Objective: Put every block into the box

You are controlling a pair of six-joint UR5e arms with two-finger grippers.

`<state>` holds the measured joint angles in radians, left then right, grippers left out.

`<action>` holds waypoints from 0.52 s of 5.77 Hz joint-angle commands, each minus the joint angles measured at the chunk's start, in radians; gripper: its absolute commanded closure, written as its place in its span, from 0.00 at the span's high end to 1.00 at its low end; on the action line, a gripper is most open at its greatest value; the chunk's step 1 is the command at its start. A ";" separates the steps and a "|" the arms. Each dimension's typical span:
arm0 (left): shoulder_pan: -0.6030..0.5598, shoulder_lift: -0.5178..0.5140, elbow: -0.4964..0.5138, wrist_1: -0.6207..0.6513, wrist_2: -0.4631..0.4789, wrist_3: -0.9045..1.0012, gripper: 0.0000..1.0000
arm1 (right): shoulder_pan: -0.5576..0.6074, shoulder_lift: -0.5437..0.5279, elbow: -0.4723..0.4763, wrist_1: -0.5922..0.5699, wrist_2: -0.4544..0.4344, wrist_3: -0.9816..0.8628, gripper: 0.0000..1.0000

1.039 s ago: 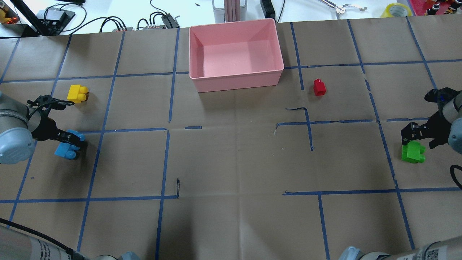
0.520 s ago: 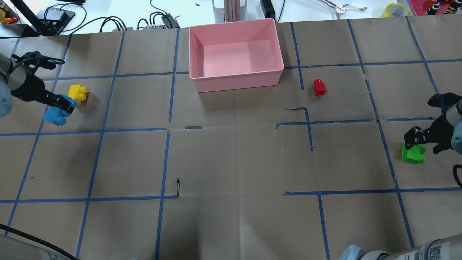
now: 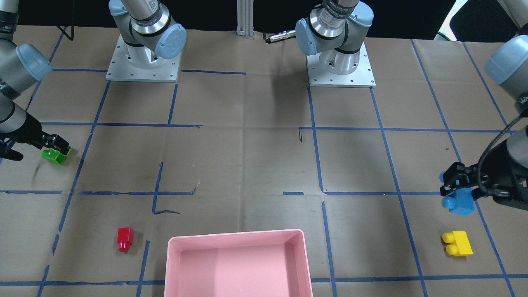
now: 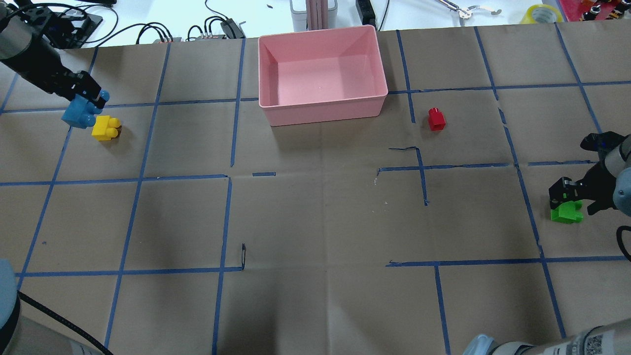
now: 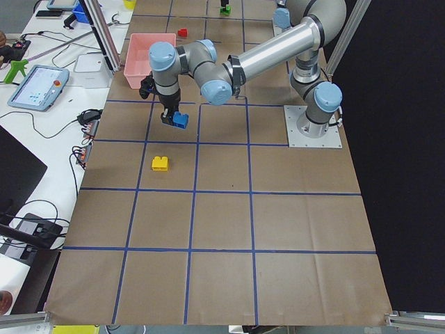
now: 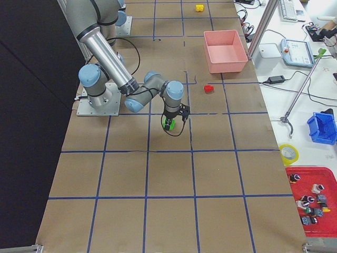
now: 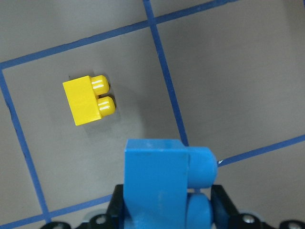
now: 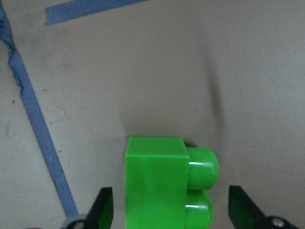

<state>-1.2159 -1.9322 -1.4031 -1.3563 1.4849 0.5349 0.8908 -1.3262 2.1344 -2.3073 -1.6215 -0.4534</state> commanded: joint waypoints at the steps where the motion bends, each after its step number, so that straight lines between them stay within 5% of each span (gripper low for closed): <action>1: -0.202 -0.057 0.109 -0.015 0.000 -0.328 0.13 | 0.000 0.004 0.002 -0.006 -0.001 -0.002 0.87; 3: -0.369 -0.187 0.307 -0.060 -0.038 -0.641 0.13 | -0.001 0.004 0.004 -0.004 -0.001 -0.002 0.85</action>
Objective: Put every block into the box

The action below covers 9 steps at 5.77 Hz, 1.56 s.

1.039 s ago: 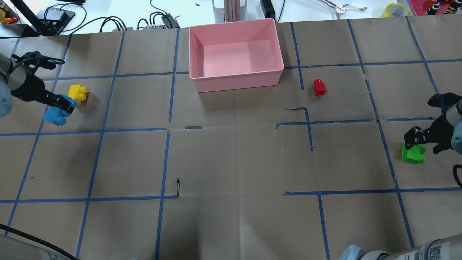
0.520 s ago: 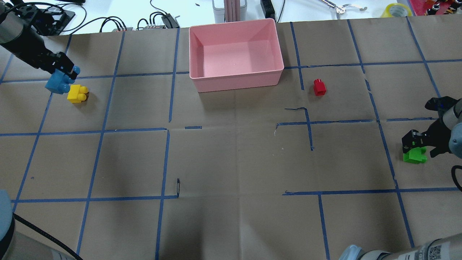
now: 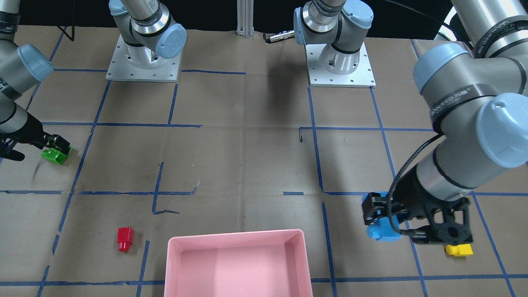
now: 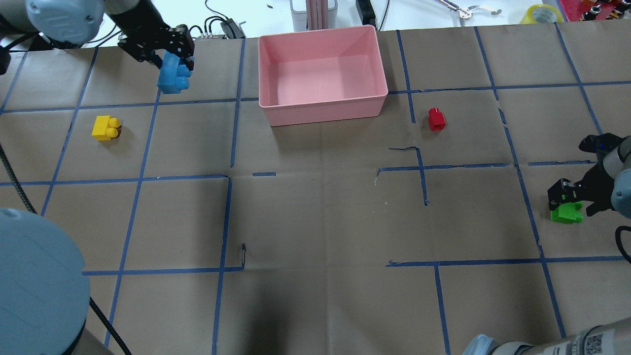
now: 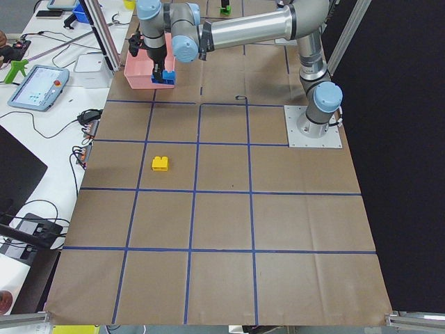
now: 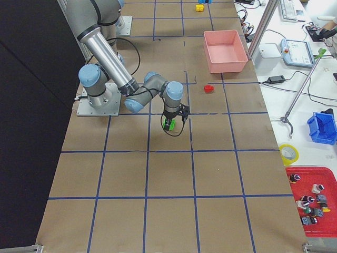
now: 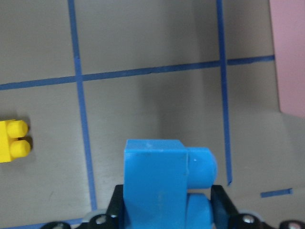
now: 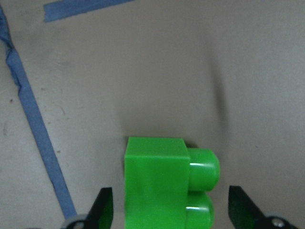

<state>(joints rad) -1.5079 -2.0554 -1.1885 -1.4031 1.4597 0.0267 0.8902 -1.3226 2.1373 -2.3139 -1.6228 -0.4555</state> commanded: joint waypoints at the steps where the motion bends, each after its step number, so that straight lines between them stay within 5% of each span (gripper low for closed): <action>1: -0.145 -0.154 0.195 -0.011 -0.016 -0.246 0.13 | 0.001 0.000 0.001 0.005 0.000 0.001 0.67; 4: -0.247 -0.314 0.285 0.045 0.004 -0.344 0.13 | 0.001 -0.016 -0.019 0.014 0.006 0.014 0.32; 5: -0.268 -0.345 0.282 0.053 0.005 -0.378 0.13 | 0.007 -0.024 -0.108 0.140 0.014 0.012 0.24; 6: -0.276 -0.354 0.274 0.078 0.008 -0.390 0.23 | 0.018 -0.044 -0.235 0.309 0.033 0.006 0.14; 7: -0.275 -0.353 0.262 0.079 0.008 -0.409 0.89 | 0.100 -0.044 -0.335 0.338 0.117 0.001 0.10; 9: -0.262 -0.313 0.283 0.075 0.002 -0.404 0.99 | 0.318 -0.006 -0.526 0.332 0.299 0.018 0.09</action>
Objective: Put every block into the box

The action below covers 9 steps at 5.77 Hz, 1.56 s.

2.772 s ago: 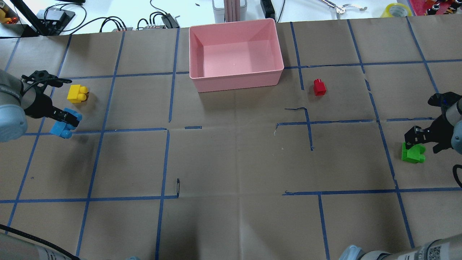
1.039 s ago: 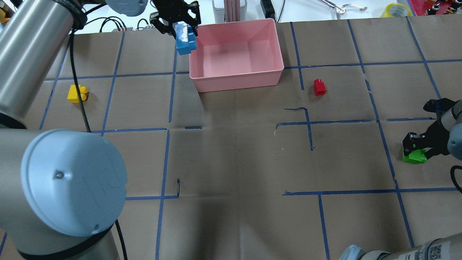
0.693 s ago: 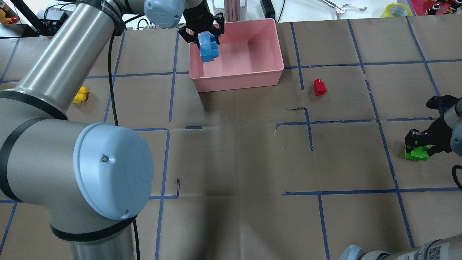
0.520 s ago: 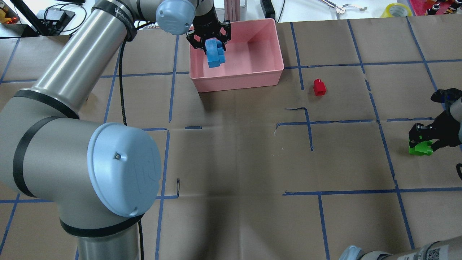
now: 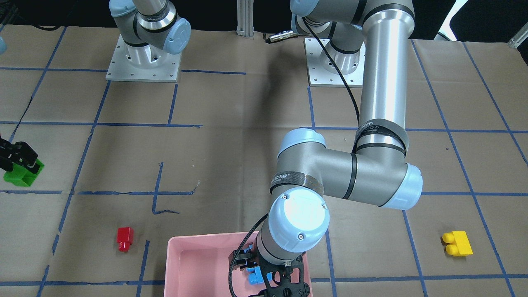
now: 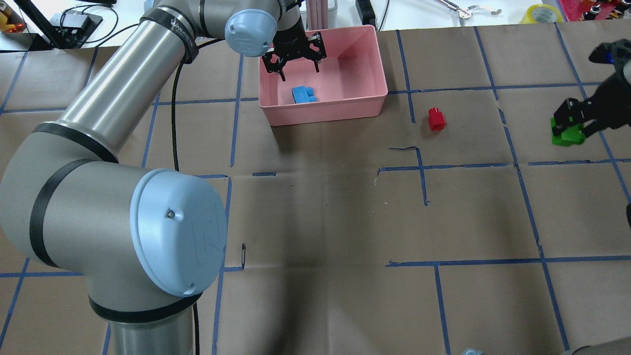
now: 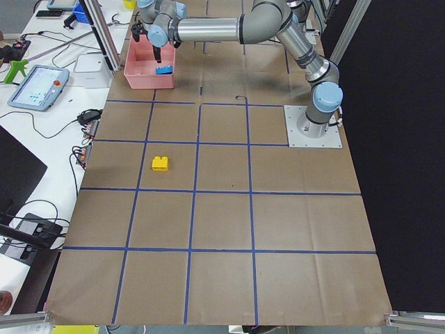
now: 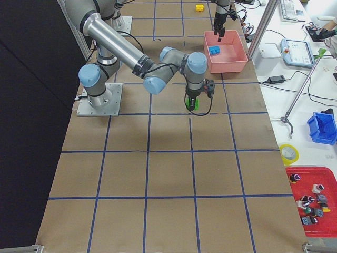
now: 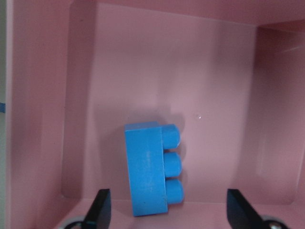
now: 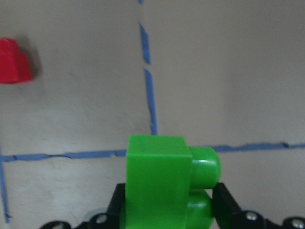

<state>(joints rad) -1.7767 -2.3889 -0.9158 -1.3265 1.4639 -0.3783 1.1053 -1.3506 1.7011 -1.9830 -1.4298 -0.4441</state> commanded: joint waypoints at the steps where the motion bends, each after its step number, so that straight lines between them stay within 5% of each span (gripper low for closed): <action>1: 0.025 0.077 0.011 -0.014 -0.004 0.010 0.99 | 0.189 0.062 -0.151 -0.010 0.223 0.065 0.09; 2: 0.080 0.141 0.009 -0.057 -0.013 0.054 0.99 | 0.300 0.114 -0.261 -0.016 0.315 0.213 0.08; 5: 0.323 0.244 -0.021 -0.287 -0.002 0.493 0.99 | 0.577 0.456 -0.667 -0.032 0.351 0.461 0.08; 7: 0.530 0.302 -0.142 -0.309 0.010 0.832 0.99 | 0.594 0.565 -0.721 -0.063 0.351 0.447 0.10; 8: 0.615 0.327 -0.229 -0.269 0.123 0.989 0.99 | 0.594 0.573 -0.722 -0.068 0.348 0.446 0.42; 9: 0.676 0.321 -0.295 -0.158 0.137 1.047 0.99 | 0.594 0.574 -0.721 -0.069 0.336 0.443 0.98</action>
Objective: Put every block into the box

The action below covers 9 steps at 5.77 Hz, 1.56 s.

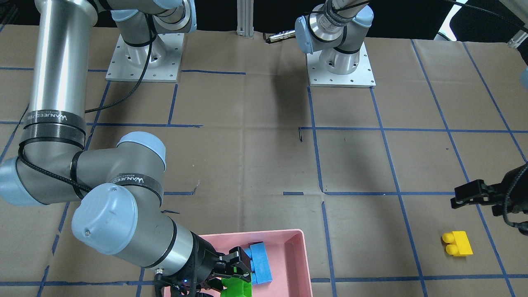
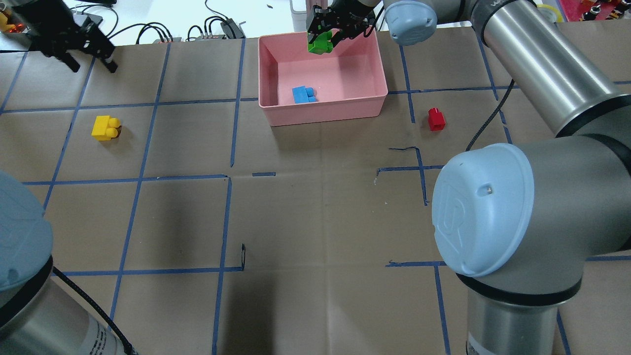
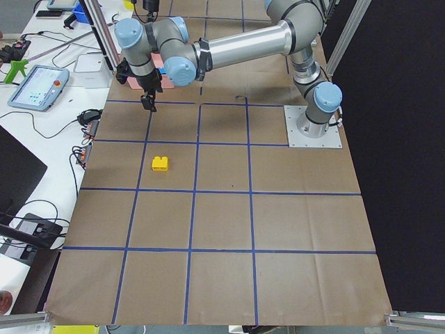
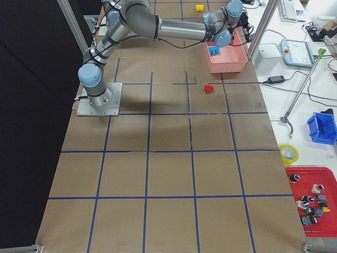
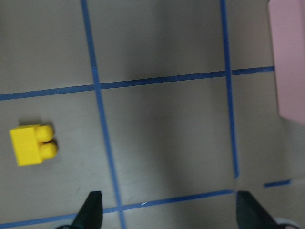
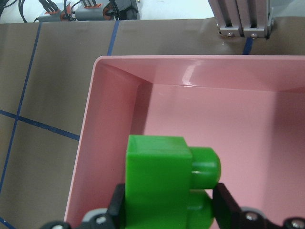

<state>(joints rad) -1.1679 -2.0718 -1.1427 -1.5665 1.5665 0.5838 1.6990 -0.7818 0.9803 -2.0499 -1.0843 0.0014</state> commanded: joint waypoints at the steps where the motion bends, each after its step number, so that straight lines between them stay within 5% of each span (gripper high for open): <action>1: 0.077 -0.010 -0.133 0.174 0.033 0.068 0.99 | 0.001 0.006 0.001 0.000 -0.009 -0.015 1.00; 3: 0.059 -0.043 -0.215 0.279 0.027 -0.091 0.99 | -0.040 -0.058 0.005 0.063 -0.061 -0.084 1.00; 5: 0.056 -0.158 -0.201 0.422 0.026 -0.067 0.99 | -0.198 -0.198 0.047 0.286 -0.230 -0.203 1.00; 7: 0.056 -0.207 -0.200 0.482 0.024 -0.045 0.99 | -0.237 -0.246 0.176 0.277 -0.409 -0.187 0.99; 9: 0.063 -0.234 -0.201 0.525 0.024 -0.001 0.99 | -0.237 -0.249 0.274 0.267 -0.462 -0.150 0.95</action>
<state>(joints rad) -1.1090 -2.2913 -1.3430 -1.0631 1.5908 0.5584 1.4629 -1.0270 1.1935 -1.7778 -1.5102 -0.1588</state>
